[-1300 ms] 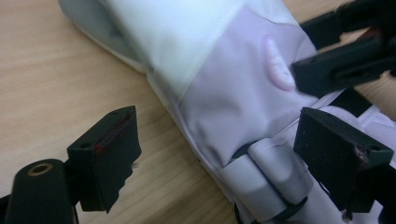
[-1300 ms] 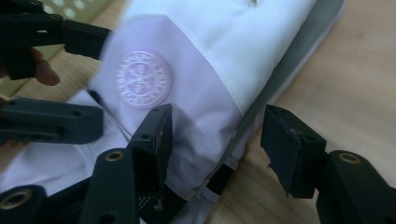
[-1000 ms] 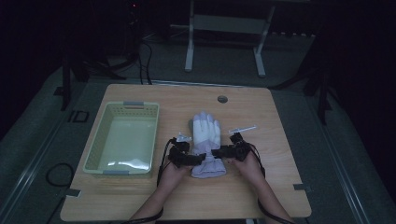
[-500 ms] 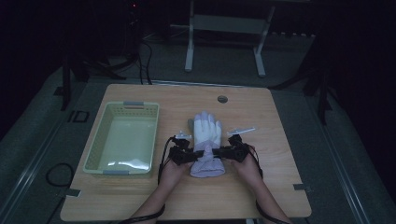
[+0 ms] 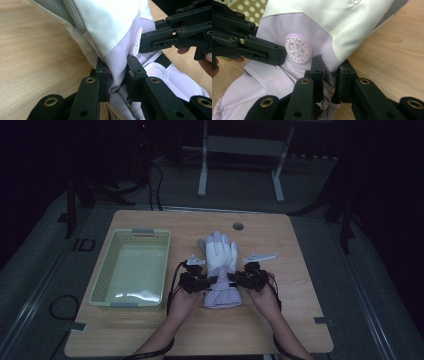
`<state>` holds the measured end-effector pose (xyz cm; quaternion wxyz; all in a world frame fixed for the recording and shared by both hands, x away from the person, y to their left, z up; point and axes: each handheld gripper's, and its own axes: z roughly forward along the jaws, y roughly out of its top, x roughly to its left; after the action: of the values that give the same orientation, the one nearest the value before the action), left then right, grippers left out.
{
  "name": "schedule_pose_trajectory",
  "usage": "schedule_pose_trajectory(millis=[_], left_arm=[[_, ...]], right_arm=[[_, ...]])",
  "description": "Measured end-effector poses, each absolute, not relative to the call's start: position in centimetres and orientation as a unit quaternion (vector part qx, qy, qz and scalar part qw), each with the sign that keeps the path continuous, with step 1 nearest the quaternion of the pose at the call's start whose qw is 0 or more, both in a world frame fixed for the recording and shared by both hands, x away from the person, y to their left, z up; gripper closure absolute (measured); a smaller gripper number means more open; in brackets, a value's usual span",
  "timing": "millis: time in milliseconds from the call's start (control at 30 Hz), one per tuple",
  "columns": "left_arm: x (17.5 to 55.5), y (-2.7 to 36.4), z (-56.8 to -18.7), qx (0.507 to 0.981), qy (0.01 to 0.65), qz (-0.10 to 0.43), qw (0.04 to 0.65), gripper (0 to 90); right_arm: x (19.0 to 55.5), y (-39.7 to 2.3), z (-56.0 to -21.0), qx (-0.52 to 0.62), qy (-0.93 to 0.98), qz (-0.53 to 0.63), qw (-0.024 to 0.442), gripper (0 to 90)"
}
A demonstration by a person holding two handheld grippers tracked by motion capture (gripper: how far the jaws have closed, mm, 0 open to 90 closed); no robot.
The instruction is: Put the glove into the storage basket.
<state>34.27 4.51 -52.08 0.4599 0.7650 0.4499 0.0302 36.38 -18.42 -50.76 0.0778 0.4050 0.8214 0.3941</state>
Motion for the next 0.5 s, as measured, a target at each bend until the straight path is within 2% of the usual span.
schedule_pose_trajectory(millis=[500], left_arm=[[33.4, 6.4, -48.1, 0.762, 0.438, 0.054, 0.474, 75.7]], right_arm=[[35.5, -16.7, -46.6, 0.389, 0.819, 0.409, 0.102, 77.4]])
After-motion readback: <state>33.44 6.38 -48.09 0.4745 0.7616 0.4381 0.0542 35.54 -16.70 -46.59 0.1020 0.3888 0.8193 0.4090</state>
